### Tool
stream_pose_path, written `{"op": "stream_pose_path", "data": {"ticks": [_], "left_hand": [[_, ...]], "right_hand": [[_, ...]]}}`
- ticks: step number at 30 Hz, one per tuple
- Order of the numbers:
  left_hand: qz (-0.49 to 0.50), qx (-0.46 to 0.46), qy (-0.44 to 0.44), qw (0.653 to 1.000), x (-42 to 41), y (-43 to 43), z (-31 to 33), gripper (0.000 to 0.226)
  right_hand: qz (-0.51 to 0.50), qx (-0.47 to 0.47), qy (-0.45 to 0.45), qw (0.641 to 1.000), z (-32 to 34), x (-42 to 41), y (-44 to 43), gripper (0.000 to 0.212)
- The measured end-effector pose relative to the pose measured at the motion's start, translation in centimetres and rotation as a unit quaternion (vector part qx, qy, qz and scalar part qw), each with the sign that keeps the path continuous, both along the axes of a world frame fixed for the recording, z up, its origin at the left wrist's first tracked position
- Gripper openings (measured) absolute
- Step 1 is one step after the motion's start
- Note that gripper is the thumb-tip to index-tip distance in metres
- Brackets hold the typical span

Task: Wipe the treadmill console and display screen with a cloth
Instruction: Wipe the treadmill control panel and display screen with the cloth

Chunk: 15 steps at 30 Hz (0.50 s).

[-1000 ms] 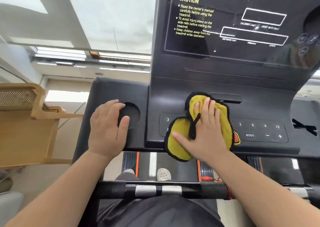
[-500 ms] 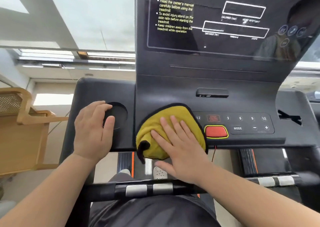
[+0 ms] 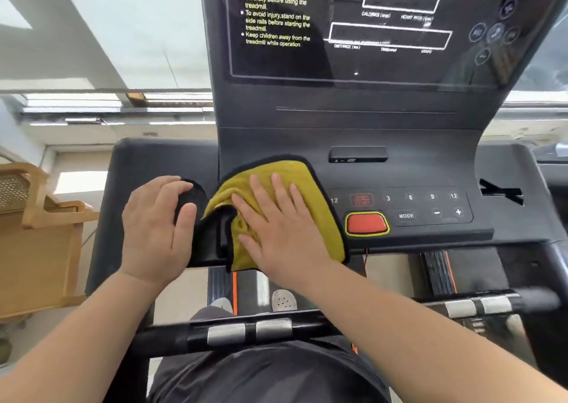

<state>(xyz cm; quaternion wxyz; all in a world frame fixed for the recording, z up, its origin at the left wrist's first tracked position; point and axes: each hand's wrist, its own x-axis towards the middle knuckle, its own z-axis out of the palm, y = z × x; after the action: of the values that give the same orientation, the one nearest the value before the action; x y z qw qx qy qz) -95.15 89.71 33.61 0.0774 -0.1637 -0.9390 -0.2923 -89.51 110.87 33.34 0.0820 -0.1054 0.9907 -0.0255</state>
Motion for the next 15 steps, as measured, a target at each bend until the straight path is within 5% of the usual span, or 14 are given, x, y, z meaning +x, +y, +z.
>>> {"op": "stream_pose_path", "data": {"ticks": [5, 10, 15], "left_hand": [[-0.057, -0.011, 0.016, 0.998, 0.3, 4.1, 0.5, 0.047], [-0.107, -0.023, 0.031, 0.993, 1.1, 8.3, 0.7, 0.044], [-0.11, -0.053, 0.015, 0.992, 1.5, 10.8, 0.6, 0.042]], "right_hand": [[0.023, -0.006, 0.004, 1.0, -0.7, 3.4, 3.8, 0.064], [-0.184, 0.035, -0.043, 0.981, 0.6, 6.2, 11.1, 0.088], [-0.371, -0.029, -0.076, 0.925, 2.0, 4.4, 16.1, 0.107]]}}
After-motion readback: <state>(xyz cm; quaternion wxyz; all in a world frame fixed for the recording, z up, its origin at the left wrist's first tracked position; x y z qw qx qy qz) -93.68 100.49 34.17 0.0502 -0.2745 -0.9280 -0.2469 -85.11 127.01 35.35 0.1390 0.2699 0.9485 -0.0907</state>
